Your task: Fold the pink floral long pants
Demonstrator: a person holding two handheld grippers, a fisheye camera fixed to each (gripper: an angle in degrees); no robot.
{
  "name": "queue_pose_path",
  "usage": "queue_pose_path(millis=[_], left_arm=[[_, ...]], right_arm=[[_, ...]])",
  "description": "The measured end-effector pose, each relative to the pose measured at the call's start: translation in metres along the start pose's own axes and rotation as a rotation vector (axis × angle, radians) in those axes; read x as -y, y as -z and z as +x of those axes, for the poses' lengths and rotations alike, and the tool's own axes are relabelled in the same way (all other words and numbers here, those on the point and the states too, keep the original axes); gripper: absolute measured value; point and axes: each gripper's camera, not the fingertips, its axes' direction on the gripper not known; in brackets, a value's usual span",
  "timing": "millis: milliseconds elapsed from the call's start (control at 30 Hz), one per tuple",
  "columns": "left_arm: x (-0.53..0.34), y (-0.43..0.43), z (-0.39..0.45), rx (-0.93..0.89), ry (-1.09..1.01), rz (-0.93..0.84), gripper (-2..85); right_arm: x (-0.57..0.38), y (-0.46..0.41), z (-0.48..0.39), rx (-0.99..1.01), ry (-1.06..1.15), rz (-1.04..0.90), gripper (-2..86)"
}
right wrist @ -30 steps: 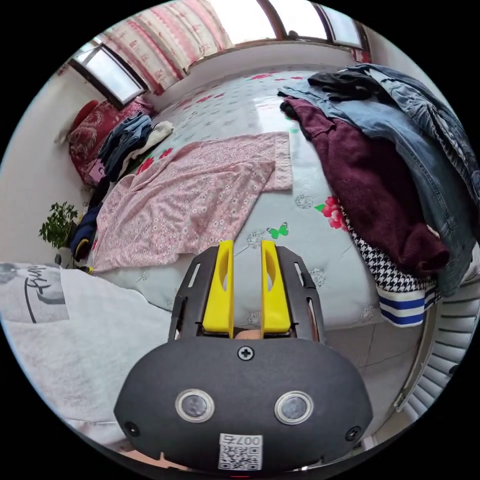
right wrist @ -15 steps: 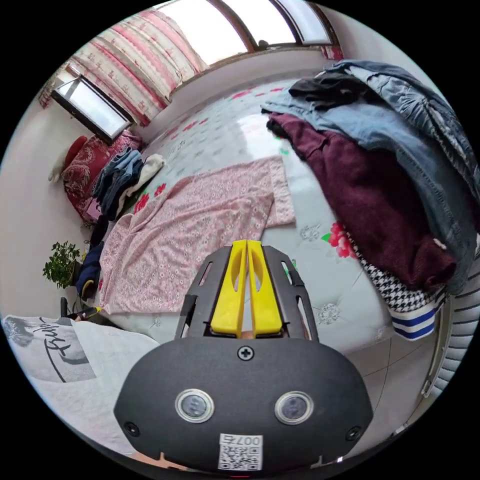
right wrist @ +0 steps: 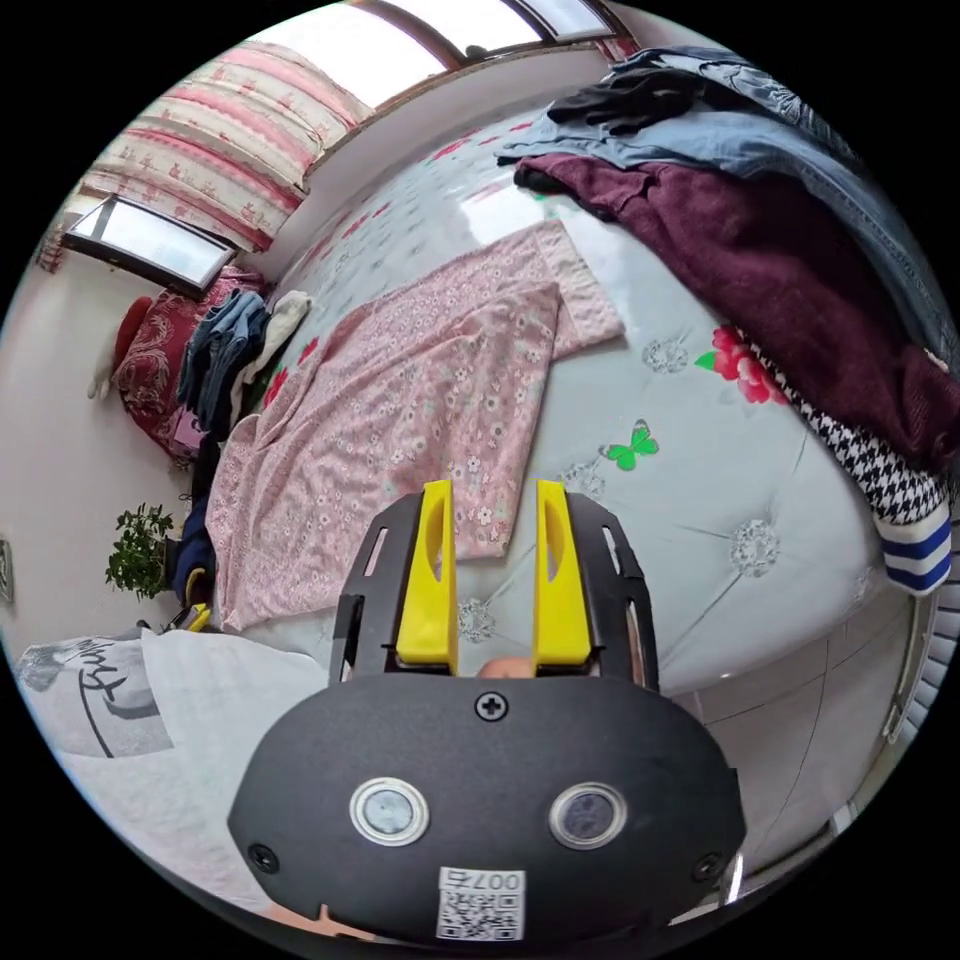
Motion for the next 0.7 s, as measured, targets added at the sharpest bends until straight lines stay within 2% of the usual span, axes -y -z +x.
queue_pose_path(millis=[67,133,200,300,367,433,600,700], left_arm=[[0.006,-0.010,0.007,0.019,-0.020,-0.035,7.9],[0.012,-0.024,0.017,0.046,-0.042,-0.076,8.6],[0.018,-0.033,0.022,0.076,-0.053,-0.105,9.0],[0.026,-0.041,0.026,0.131,-0.071,-0.135,8.7],[0.031,-0.041,0.027,0.143,-0.074,-0.133,8.1],[0.036,-0.041,0.026,0.137,-0.067,-0.133,7.6],[0.038,-0.039,0.024,0.113,-0.060,-0.116,7.1],[0.039,-0.038,0.022,0.094,-0.054,-0.109,6.9]], right_arm=[[-0.005,-0.004,-0.015,-0.150,-0.014,0.124,4.0],[0.006,-0.017,-0.026,-0.118,0.017,0.038,1.6],[0.013,-0.010,-0.051,-0.094,0.094,0.080,0.6],[0.012,-0.001,-0.143,-0.143,0.476,0.114,0.2],[-0.010,-0.014,-0.220,-0.022,0.810,0.007,0.2],[-0.029,-0.034,-0.258,0.067,0.924,-0.102,0.6],[-0.059,-0.079,-0.282,0.063,0.942,-0.199,3.5],[-0.055,-0.075,-0.251,0.066,0.801,-0.174,5.0]])
